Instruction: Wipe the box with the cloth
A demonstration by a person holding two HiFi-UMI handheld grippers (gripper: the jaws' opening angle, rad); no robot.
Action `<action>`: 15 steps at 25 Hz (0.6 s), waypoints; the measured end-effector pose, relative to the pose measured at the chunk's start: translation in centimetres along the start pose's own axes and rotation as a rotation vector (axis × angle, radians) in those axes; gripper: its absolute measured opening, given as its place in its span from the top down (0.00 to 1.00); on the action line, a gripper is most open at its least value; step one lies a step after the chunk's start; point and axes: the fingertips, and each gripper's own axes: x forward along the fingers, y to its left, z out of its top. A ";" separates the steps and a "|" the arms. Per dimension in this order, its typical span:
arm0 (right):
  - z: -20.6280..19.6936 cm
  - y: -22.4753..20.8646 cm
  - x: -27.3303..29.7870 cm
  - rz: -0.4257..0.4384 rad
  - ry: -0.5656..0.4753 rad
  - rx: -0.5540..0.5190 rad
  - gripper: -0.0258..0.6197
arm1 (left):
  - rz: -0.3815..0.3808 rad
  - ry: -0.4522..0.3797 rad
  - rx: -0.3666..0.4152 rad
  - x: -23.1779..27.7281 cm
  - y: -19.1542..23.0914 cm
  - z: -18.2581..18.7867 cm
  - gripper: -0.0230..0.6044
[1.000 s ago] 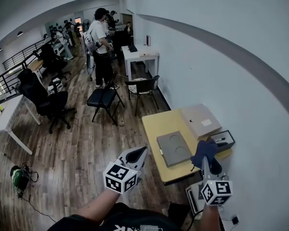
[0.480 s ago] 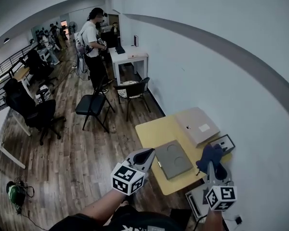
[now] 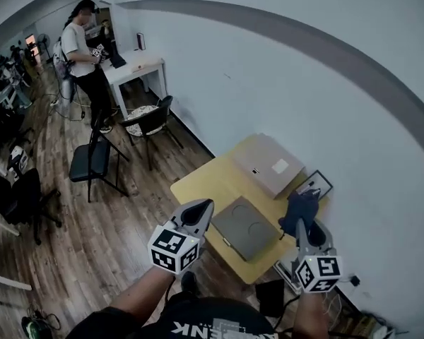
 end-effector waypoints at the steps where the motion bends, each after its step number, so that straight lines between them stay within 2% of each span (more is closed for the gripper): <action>1: -0.2 0.0 0.4 -0.017 0.007 0.003 0.83 | -0.021 0.006 0.001 0.7 0.4 -0.1 0.96; 6: -2.2 -0.1 0.9 -0.133 0.059 0.030 0.83 | -0.118 0.042 -0.003 2.7 2.0 -1.2 0.96; 15: -5.1 0.7 2.1 -0.282 0.116 0.055 0.83 | -0.234 0.088 0.001 4.8 5.3 -2.5 0.96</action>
